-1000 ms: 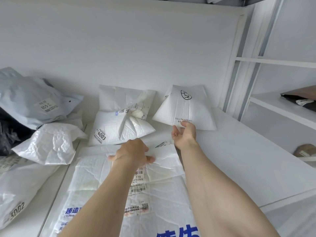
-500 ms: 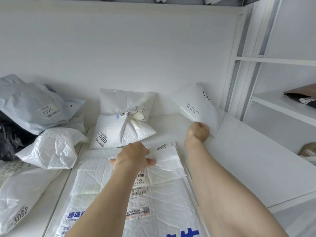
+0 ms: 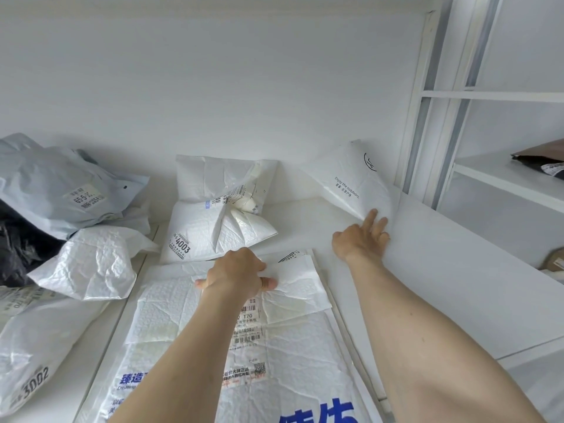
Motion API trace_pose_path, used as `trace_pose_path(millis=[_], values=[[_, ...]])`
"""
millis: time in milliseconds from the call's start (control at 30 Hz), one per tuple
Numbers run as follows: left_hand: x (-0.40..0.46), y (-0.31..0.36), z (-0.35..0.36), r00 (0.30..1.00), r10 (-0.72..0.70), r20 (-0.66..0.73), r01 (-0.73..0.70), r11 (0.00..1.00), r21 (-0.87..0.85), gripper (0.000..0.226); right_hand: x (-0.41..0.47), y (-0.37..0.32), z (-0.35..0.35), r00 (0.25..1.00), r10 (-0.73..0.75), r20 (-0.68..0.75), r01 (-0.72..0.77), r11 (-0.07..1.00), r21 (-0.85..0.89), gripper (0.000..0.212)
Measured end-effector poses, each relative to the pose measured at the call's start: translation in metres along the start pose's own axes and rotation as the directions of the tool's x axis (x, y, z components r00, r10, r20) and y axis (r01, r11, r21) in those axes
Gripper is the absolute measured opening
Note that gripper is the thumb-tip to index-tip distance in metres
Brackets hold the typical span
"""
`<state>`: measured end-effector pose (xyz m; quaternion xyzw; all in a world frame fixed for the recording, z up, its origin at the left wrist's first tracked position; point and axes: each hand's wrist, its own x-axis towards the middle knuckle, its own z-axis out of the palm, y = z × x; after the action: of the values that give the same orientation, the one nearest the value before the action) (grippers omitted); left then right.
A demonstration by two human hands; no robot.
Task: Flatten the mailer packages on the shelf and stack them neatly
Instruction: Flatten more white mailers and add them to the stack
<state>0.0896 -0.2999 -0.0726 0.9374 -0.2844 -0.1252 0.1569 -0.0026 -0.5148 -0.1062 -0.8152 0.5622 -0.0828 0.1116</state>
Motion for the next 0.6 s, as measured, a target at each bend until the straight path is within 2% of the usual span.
trace_pose_path(millis=[67,133,233,333,433,500,600], values=[[-0.001,-0.001,0.0,1.0,-0.005,-0.002,0.005,1.0,0.007,0.051,0.0,0.002,0.001,1.0,0.014,0.01,-0.014,1.0,-0.025,0.066],[-0.001,0.0,-0.001,1.0,-0.016,-0.007,0.016,1.0,0.009,0.053,-0.001,0.004,0.001,1.0,-0.009,-0.013,0.008,0.999,-0.037,0.066],[-0.004,0.003,-0.002,0.999,-0.045,-0.005,0.045,0.999,0.013,0.051,-0.007,0.005,-0.004,0.995,-0.053,-0.09,0.049,0.998,-0.043,0.056],[-0.008,0.004,-0.001,0.999,-0.034,-0.014,0.034,0.999,0.023,0.045,-0.024,0.0,-0.018,0.963,-0.146,-0.227,0.154,0.988,0.017,0.041],[-0.012,-0.002,0.003,1.0,0.012,-0.02,-0.011,0.999,0.045,0.049,-0.059,-0.007,-0.041,0.902,-0.259,-0.346,0.307,0.947,0.092,0.034],[-0.015,-0.009,0.009,0.998,0.06,0.009,-0.061,0.996,0.069,0.06,-0.082,-0.008,-0.054,0.848,-0.331,-0.414,0.42,0.896,0.144,0.031],[-0.031,-0.015,0.007,0.985,0.174,0.016,-0.173,0.984,-0.043,0.08,-0.109,-0.006,-0.084,0.7,-0.338,-0.629,0.614,0.735,0.288,0.027]])
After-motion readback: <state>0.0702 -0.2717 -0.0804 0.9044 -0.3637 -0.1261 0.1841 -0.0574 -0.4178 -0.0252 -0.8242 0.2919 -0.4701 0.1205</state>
